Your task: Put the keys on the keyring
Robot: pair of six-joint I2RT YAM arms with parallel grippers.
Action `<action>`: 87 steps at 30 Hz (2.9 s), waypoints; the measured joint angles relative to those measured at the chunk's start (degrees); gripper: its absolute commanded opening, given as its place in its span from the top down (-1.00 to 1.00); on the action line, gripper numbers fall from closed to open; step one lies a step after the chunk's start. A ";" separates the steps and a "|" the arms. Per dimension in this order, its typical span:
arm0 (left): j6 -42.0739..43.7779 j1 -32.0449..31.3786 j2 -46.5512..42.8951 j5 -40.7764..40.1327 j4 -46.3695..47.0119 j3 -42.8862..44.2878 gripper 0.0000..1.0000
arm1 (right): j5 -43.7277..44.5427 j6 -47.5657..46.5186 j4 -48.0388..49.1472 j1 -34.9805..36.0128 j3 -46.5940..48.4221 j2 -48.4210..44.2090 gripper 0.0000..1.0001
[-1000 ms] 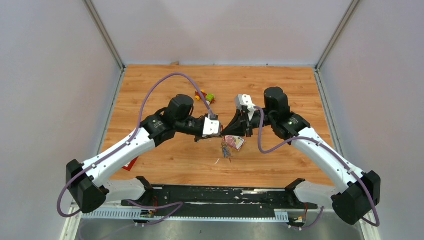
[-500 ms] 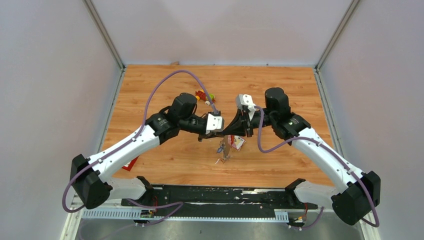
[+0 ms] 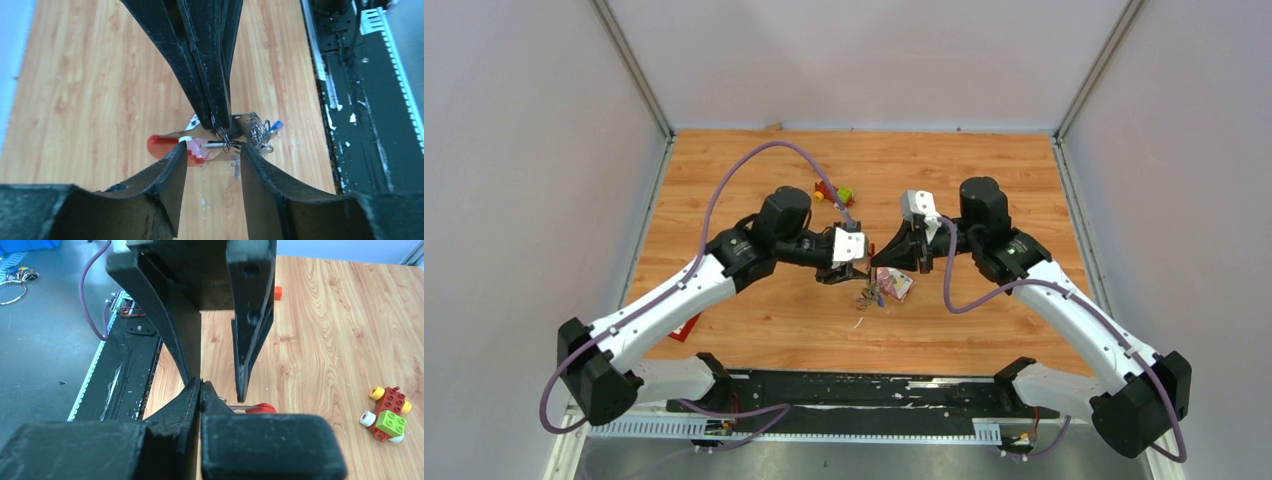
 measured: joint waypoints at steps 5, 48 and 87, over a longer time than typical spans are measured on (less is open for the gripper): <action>2.23 0.00 -4.17 -1.75 -0.83 0.02 -0.03 | 0.09 -0.70 -0.02 0.00 -0.22 -0.09 1.00; -3.65 0.15 -1.01 2.10 1.18 1.01 1.00 | 0.20 -1.92 0.07 -0.72 -0.66 -0.07 1.00; 0.11 0.00 -3.56 -1.33 -2.38 0.96 0.77 | 0.70 -2.54 0.61 -0.70 -0.66 1.03 1.00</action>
